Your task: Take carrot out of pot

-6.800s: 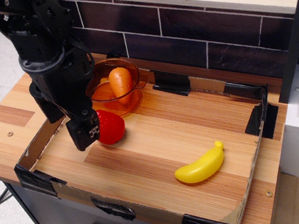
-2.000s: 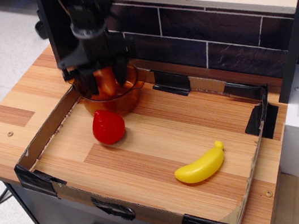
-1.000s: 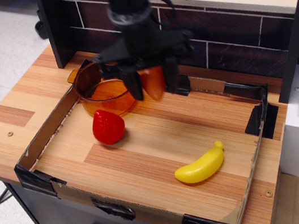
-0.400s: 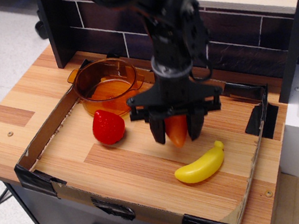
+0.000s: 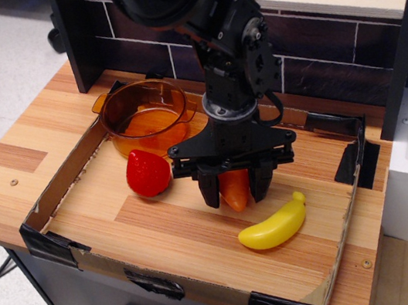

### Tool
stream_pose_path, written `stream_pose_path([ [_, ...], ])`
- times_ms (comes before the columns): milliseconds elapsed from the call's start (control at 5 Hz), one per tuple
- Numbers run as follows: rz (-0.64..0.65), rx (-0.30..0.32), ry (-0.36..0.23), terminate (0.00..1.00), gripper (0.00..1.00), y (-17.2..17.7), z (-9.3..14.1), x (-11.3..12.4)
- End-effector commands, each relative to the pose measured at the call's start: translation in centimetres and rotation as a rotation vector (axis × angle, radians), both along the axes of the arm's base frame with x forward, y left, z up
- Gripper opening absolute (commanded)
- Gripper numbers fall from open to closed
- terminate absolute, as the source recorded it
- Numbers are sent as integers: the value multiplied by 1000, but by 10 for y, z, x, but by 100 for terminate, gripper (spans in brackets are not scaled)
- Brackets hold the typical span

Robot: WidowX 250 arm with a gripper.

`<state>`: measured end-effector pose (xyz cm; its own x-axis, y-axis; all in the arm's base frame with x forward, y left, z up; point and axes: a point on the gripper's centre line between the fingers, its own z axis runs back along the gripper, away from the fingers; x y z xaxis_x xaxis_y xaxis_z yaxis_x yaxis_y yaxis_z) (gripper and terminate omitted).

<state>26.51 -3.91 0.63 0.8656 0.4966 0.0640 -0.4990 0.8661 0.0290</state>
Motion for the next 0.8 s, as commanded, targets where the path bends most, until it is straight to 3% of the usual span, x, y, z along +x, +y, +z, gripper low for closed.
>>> stream_pose_path([
  [0, 17, -50, -74, 0, 100, 15, 23, -2],
  [200, 34, -69, -94, 0, 100, 19, 42, 1],
  [400, 46, -116, -151, 0, 100, 19, 79, 3],
  [600, 70, -146, -234, 100, 100, 24, 122, 5],
])
